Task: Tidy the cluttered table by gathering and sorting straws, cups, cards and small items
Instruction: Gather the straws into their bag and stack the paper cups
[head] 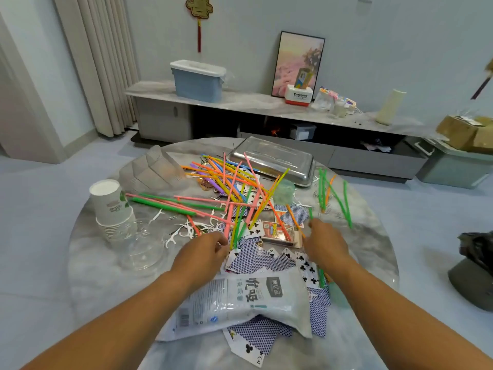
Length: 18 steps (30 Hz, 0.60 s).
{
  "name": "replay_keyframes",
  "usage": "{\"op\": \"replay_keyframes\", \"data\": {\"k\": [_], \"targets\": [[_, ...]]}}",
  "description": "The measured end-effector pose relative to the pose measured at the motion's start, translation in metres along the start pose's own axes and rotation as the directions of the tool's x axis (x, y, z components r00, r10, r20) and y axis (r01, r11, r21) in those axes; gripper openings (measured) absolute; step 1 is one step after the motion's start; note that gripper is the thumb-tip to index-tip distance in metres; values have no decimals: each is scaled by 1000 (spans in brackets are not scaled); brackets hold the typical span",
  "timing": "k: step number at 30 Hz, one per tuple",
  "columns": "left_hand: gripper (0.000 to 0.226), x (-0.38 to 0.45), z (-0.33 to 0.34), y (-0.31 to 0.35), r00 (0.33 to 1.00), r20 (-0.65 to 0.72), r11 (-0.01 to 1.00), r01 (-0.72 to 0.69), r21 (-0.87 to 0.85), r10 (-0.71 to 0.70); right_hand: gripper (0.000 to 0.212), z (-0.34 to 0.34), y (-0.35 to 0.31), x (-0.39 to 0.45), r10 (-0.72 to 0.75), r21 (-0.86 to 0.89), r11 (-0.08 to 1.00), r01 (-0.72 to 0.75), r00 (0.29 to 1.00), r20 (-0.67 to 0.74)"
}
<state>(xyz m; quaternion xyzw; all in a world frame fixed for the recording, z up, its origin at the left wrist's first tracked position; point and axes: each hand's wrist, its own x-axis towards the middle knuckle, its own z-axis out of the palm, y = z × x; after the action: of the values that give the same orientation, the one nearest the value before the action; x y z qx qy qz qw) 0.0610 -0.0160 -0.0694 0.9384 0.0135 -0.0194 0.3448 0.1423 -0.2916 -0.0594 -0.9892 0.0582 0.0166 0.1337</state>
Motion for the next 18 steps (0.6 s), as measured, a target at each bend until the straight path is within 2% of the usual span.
{"op": "replay_keyframes", "data": {"k": [2,4,7,9,12,15,18], "targets": [[16,12,6,4,991,-89,995,103,9,-102,39,2,10,8,105,-30,994,-103,994,44],[30,25,11,6,977,-128,983,178,48,-170,51,6,13,15,152,-78,986,-147,985,75],[64,42,15,12,954,-46,951,299,81,-296,52,11,12,27,158,-71,986,-149,978,136],[76,50,17,18,933,5,921,354,164,-360,55,14,10,35,175,-29,984,-173,968,178],[73,59,19,27,917,57,889,365,275,-394,45,16,8,42,193,23,979,-203,956,222],[63,66,20,31,905,83,883,383,273,-418,21,10,7,49,222,144,956,-255,952,211],[44,70,20,34,903,94,889,387,246,-419,18,3,2,53,258,295,904,-309,945,201]]}}
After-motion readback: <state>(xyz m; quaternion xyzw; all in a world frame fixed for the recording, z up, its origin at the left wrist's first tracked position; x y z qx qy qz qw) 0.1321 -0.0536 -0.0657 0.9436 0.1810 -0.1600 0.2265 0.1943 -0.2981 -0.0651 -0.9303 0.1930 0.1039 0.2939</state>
